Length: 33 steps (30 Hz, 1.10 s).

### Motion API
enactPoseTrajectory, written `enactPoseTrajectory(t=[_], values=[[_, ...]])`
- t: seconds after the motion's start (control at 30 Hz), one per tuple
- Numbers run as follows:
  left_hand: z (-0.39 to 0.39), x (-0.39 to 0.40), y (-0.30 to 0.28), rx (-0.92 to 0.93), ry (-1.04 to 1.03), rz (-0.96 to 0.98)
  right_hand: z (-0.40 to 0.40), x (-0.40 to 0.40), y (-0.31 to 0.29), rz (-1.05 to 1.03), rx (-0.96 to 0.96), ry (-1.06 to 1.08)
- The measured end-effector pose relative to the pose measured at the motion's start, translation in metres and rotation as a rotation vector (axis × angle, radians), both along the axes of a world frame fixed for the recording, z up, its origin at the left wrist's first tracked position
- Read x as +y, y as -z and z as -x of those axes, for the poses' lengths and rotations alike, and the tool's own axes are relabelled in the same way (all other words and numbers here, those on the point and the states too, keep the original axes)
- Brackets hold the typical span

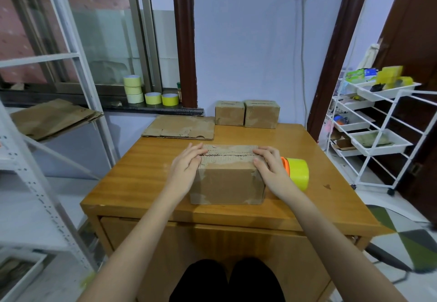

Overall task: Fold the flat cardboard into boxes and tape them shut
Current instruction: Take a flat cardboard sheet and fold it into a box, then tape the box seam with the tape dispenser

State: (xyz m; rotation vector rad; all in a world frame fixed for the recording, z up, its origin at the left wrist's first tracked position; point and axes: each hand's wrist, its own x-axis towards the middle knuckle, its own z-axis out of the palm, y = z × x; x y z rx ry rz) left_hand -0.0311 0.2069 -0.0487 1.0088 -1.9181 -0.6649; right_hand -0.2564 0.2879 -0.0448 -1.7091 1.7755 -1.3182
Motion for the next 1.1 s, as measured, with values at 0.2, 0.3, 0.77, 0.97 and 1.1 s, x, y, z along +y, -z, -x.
enactPoseTrajectory(t=[0.2, 0.3, 0.77, 0.97, 1.1], values=[[0.005, 0.003, 0.001, 0.059, -0.017, -0.061, -0.006, -0.003, -0.015, 0.000, 0.285, 0.178], [0.007, 0.007, 0.000, 0.076, -0.025, -0.067, -0.020, 0.000, -0.023, 0.056, 0.525, 0.129], [0.017, 0.008, -0.003, 0.121, -0.043, -0.062, 0.024, 0.040, -0.022, 0.161, 0.497, 0.252], [0.033, 0.002, -0.005, 0.102, -0.060, -0.068, 0.074, 0.073, 0.004, 0.040, 0.201, 0.411], [0.047, 0.000, -0.007, 0.127, -0.082, -0.090, 0.080, 0.079, 0.024, -0.151, 0.220, 0.341]])
